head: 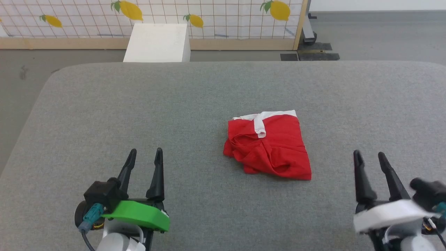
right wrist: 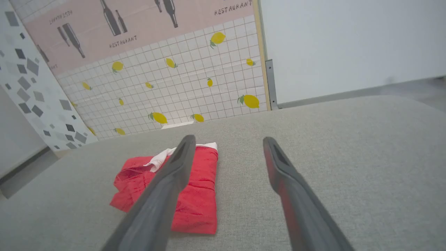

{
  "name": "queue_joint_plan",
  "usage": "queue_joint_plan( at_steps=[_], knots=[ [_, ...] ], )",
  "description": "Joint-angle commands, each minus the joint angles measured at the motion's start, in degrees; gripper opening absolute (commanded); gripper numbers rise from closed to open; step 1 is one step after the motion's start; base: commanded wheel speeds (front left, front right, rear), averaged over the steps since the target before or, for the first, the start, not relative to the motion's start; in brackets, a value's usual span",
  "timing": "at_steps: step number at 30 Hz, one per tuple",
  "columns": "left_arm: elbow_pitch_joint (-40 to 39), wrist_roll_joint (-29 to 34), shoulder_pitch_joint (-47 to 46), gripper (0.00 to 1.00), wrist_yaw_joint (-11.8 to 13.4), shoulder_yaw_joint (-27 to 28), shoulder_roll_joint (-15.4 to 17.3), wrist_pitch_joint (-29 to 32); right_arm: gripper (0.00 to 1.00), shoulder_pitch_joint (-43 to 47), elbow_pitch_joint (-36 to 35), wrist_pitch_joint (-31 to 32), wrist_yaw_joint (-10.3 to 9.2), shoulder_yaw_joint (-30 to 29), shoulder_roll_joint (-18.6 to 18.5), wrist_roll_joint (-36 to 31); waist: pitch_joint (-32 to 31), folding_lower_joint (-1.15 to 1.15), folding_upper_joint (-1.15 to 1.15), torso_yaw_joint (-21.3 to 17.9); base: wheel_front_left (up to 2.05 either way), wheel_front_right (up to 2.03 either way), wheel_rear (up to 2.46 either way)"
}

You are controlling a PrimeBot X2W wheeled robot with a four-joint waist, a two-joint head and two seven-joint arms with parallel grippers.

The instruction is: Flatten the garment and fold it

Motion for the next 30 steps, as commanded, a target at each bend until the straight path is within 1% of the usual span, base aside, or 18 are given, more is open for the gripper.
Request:
queue_joint_plan(
  at_steps=[1, 2, 3, 6, 7, 8, 9, 11, 13, 18, 21, 24, 28, 30],
  knots=[
    [-0.22, 0.49, 0.34, 1.0, -0.4, 0.1, -0.18, -0.22, 1.0, -2.51, 1.1, 2.62, -0.09, -0.4, 0.14, 7.83, 0.55, 0.0, 0.0, -0.02, 0.0, 0.0, 0.0],
    [-0.33, 0.53, 0.2, 1.0, -0.4, 0.06, -0.18, -0.22, 1.0, -3.66, 1.88, 4.74, -0.09, -0.75, 0.14, 12.69, 0.91, 0.0, 0.0, 0.03, 0.0, 0.0, 0.0],
    [-0.5, 0.61, -0.07, 1.0, -0.4, 0.0, -0.18, -0.22, 1.0, -5.34, 2.98, 7.67, -0.09, -1.3, 0.14, 18.89, 1.39, 0.0, 0.0, 0.14, 0.0, 0.0, 0.0],
    [-1.04, 0.73, -0.98, 1.0, -0.4, -0.13, -0.16, -0.22, 1.0, -10.13, 7.05, 16.51, -0.09, -3.99, 0.14, 32.4, 2.99, 0.0, 0.0, 0.62, 0.0, 0.0, 0.0],
    [-1.22, 0.76, -1.36, 1.0, -0.4, -0.2, -0.11, -0.22, 1.0, -12.09, 9.26, 20.46, -0.09, -5.14, 0.14, 35.65, 3.59, 0.0, 0.0, 0.83, 0.0, 0.0, 0.0],
    [-1.37, 0.8, -1.67, 1.0, -0.4, -0.29, -0.04, -0.22, 1.0, -13.73, 11.02, 23.52, -0.09, -6.12, 0.14, 37.35, 4.1, 0.0, 0.0, 1.03, 0.0, 0.0, 0.0],
    [-1.58, 0.85, -2.14, 1.0, -0.4, -0.49, 0.05, -0.22, 1.0, -15.91, 13.99, 27.92, -0.09, -7.69, 0.14, 40.95, 4.95, 0.0, 0.0, 1.42, 0.0, 0.0, 0.0],
    [-1.89, 0.88, -3.0, 1.0, -0.4, -0.74, 0.19, -0.22, 1.0, -20.11, 19.39, 35.29, -0.09, -10.3, 0.15, 45.3, 6.32, 0.0, 0.0, 2.12, 0.0, 0.0, 0.0],
    [-2.16, 0.9, -3.9, 1.0, -0.4, -1.02, 0.29, -0.22, 1.0, -24.26, 23.81, 41.42, -0.09, -12.22, -0.02, 45.56, 7.61, 0.0, 0.0, 2.86, 0.0, 0.0, 0.0],
    [-2.47, 0.97, -6.07, 1.0, -0.4, -1.94, 0.31, -0.22, 1.0, -32.01, 32.13, 53.06, -0.09, -14.44, -2.36, 39.26, 10.66, 0.0, 0.0, 5.15, 0.0, 0.0, 0.0],
    [-2.44, 0.89, -6.94, 1.0, -0.4, -2.27, 0.26, -0.22, 1.0, -34.97, 34.98, 55.88, -0.09, -15.87, -2.78, 34.83, 11.7, 0.0, 0.0, 6.31, 0.0, 0.0, 0.0],
    [-2.38, 0.7, -7.7, 1.0, -0.4, -2.67, 0.18, -0.22, 1.0, -37.21, 37.18, 59.09, -0.09, -17.16, -2.37, 31.19, 12.69, 0.0, 0.0, 7.77, 0.0, 0.0, 0.0],
    [-2.44, 0.62, -8.07, 1.0, -0.4, -2.77, 0.09, -0.22, 1.0, -38.95, 38.26, 62.66, -0.09, -18.27, -1.33, 27.98, 13.36, 0.0, 0.0, 8.94, 0.0, 0.0, 0.0],
    [-2.47, 0.59, -8.1, 1.0, -0.4, -2.69, 0.06, -0.22, 1.0, -39.69, 38.34, 64.09, -0.09, -18.89, -0.74, 27.5, 13.56, 0.0, 0.0, 9.32, 0.0, 0.0, 0.0]
  ],
)
